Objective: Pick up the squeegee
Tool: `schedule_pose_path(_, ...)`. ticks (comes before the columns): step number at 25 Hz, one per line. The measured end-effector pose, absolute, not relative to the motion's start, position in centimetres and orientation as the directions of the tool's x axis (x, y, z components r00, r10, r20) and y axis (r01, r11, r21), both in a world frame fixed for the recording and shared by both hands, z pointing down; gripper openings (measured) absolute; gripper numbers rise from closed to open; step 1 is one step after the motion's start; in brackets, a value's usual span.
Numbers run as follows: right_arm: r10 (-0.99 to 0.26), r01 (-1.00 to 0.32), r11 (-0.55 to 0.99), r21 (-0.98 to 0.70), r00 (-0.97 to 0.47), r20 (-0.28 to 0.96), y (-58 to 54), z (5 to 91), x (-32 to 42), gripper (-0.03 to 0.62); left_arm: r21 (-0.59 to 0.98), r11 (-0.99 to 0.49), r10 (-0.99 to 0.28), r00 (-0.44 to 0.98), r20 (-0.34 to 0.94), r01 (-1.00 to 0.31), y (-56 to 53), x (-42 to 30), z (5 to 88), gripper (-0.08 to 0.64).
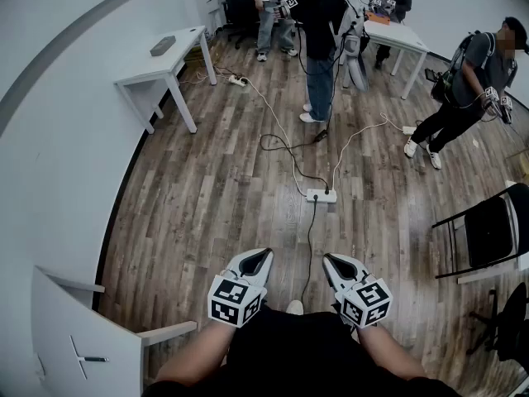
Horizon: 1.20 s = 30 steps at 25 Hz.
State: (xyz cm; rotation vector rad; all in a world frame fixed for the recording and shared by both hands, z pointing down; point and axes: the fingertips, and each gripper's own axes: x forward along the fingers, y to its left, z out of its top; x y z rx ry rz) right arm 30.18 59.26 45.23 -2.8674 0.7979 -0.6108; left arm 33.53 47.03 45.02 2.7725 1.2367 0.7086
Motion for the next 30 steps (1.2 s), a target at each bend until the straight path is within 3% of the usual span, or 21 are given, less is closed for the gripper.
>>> schedule_pose_path(18,-0.577,-0.527,-0.817,-0.235,0.738,0.350,58.4,47.1,31.6,0.006,0.187,-0.726,0.670,0.621,0.406,0.661,46.2,34.0,45.7,0.006)
schedule_pose_path(30,-0.725,-0.697,-0.680,-0.229,0.591,0.355,49.2,47.0,34.0,0.006,0.187,-0.860,0.507,0.756,0.415,0.474,36.3,33.6,45.8,0.006)
